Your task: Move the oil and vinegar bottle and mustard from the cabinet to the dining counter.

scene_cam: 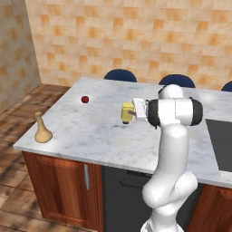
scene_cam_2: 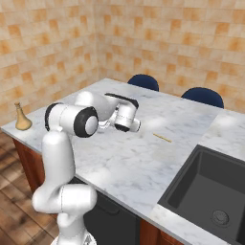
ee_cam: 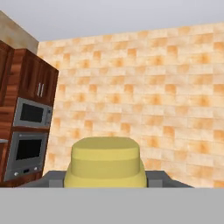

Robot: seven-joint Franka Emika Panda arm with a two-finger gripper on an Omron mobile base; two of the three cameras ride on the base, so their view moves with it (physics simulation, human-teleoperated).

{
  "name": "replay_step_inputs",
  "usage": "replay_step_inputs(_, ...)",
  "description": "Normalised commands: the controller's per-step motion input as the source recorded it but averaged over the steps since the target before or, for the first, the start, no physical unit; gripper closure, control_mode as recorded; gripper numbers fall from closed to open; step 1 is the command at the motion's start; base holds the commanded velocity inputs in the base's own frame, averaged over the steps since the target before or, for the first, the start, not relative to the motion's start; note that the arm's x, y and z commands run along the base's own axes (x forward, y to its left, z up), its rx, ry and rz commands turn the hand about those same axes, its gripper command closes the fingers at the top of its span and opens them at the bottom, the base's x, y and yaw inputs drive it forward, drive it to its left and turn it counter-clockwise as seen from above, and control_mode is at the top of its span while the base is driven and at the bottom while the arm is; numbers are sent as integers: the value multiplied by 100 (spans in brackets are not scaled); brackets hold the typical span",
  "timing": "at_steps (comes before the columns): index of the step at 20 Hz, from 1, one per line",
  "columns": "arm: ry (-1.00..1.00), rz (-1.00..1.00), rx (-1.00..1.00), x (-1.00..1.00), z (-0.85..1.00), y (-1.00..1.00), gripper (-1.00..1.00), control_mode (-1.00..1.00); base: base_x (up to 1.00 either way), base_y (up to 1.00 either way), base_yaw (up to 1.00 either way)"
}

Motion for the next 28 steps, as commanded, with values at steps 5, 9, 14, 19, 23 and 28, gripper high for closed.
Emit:
replay_step_inputs(5, 0, 7, 0, 42, -26, 0, 100, -100, 0, 0, 0)
replay_step_inputs(9, 0, 4, 0, 44, -31, 0, 100, -100, 0, 0, 0)
replay_step_inputs(14, 0, 2, 0, 40, -39, 1, 100, -100, 0, 0, 0)
replay_step_inputs(19, 0, 0, 0, 31, -38, 14, 100, -100, 0, 0, 0)
replay_step_inputs(23, 0, 0, 0, 16, -37, 18, 100, -100, 0, 0, 0)
replay_step_inputs(28, 0, 0, -1, 8, -31, 22, 100, -100, 0, 0, 0)
